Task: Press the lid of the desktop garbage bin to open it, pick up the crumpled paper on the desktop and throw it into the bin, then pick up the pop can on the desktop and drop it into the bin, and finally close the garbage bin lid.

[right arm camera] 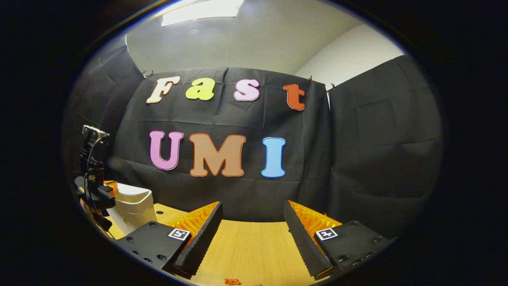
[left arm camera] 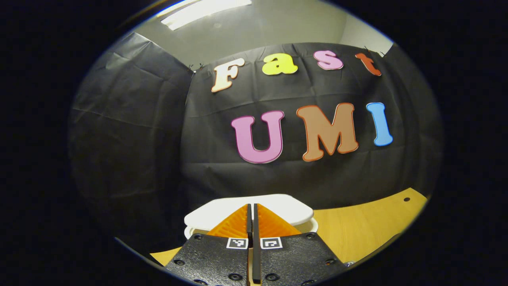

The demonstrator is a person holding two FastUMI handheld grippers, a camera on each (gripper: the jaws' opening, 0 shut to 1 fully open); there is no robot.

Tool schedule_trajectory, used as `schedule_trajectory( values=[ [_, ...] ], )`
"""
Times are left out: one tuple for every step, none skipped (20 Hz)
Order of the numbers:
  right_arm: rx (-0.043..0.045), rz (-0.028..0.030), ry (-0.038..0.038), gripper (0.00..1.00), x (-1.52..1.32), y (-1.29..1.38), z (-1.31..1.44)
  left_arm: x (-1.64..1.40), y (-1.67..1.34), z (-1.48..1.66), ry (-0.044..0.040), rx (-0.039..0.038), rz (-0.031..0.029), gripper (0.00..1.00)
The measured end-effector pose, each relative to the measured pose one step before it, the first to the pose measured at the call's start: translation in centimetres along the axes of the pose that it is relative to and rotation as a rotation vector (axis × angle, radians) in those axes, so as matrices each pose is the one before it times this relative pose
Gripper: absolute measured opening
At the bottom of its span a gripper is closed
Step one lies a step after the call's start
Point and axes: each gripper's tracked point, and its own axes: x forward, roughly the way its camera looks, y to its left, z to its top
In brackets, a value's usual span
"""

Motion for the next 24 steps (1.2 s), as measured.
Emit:
schedule_trajectory(
  values=[
    [0.00197, 0.00315, -0.00339, 0.99, 0.125, 0.034, 0.042, -0.178, -0.16, 0.841, -0.02027, -0.00118, -0.00699, 0.0],
    [0.0014, 0.00228, -0.00367, 0.99, 0.144, -0.035, 0.13, -0.239, -0.12, 0.828, -0.01406, -0.00691, -0.00954, 0.0],
    [0.00246, 0.00398, -0.00383, 0.96, 0.201, 0.065, 0.116, -0.243, -0.213, 0.657, -0.00761, -0.01106, -0.00888, 0.0],
    [0.00274, 0.00465, -0.00296, 0.99, 0.154, 0.047, 0.105, -0.407, -0.144, 0.661, -0.00744, -0.01153, -0.00736, 0.0],
    [0.00147, 0.00513, -0.00058, 0.99, 0.108, 0.088, -0.101, -0.405, -0.272, 0.709, -0.00953, -0.01181, -0.00876, 0.0],
    [0.00023, 0.00563, 0.00093, 0.98, 0.066, 0.049, -0.018, -0.527, -0.5, 0.712, -0.0109, -0.01253, -0.01726, 0.0],
    [-0.00032, 0.00534, 0.00164, 0.99, 0.106, -0.029, -0.144, -0.555, -0.656, 0.547, -0.00541, -0.01388, -0.02142, 0.0],
    [-0.00021, 0.00606, 0.00315, 0.99, 0.139, 0.032, -0.103, -0.666, -0.636, 0.443, -0.00516, -0.01488, -0.02065, 0.0],
    [-0.00004, 0.00569, 0.00489, 0.99, 0.163, 0.064, -0.311, -0.656, -0.7, 0.368, -0.00341, -0.01521, -0.02337, 0.0],
    [0.00046, 0.00538, 0.00582, 0.99, 0.12, 0.108, -0.208, -0.716, -0.802, 0.311, -0.00263, -0.01454, -0.02344, 0.0],
    [0.00024, 0.00703, 0.00789, 0.98, 0.217, 0.114, -0.452, -0.657, -0.79, 0.258, -0.00117, -0.01212, -0.02466, 0.0],
    [-0.00028, 0.007, 0.00999, 0.99, 0.218, 0.179, -0.383, -0.613, -0.96, -0.034, 0.00215, -0.01403, -0.027, 0.02],
    [0.00039, 0.00791, 0.01129, 0.99, 0.143, 0.088, -0.557, -0.561, -0.874, 0.028, 0.00425, -0.01275, -0.02557, 0.12],
    [-0.00059, 0.00698, 0.01178, 0.99, 0.196, 0.091, -0.469, -0.469, -0.693, -0.095, 0.00705, -0.00801, -0.02189, 0.19],
    [-0.00211, 0.00633, 0.01096, 0.99, 0.182, 0.093, -0.481, -0.401, -0.397, -0.108, 0.00765, -0.00216, -0.00607, 0.43],
    [-0.00251, 0.0057, 0.01103, 0.99, 0.289, 0.088, -0.519, -0.332, -0.449, -0.154, 0.00419, 0.00096, -0.00988, 0.55],
    [-0.00329, 0.00636, 0.01306, 0.99, 0.295, 0.154, -0.693, -0.439, -0.339, -0.021, 0.00125, 0.0029, -0.00121, 0.67],
    [-0.00329, 0.00454, 0.01118, 0.99, 0.211, 0.049, -0.512, -0.333, -0.143, -0.049, 0.00296, 0.00252, 0.00053, 0.7],
    [-0.00343, 0.00542, 0.01479, 0.99, 0.262, 0.11, -0.843, -0.301, -0.331, -0.16, 0.0046, -0.0012, -0.0028, 0.71],
    [-0.00372, 0.00614, 0.01943, 0.99, 0.312, 0.119, -0.906, -0.394, -0.149, -0.182, 0.00391, -0.00462, 0.00115, 0.75],
    [-0.00574, 0.00664, 0.02245, 0.99, 0.346, 0.083, -1.153, -0.356, -0.088, -0.057, 0.004, -0.00601, 0.00129, 0.79],
    [-0.00814, 0.00567, 0.02653, 0.99, 0.391, 0.166, -1.222, -0.243, -0.043, -0.126, 0.00544, -0.00688, 0.00322, 0.78],
    [-0.00647, 0.00835, 0.03313, 0.99, 0.391, 0.214, -1.419, -0.307, 0.005, -0.053, 0.0036, -0.00702, 0.00355, 0.82],
    [-0.00143, 0.00859, 0.03507, 0.99, 0.403, 0.183, -1.44, -0.264, 0.039, -0.145, 0.00541, -0.00492, 0.00401, 0.82]
  ],
)
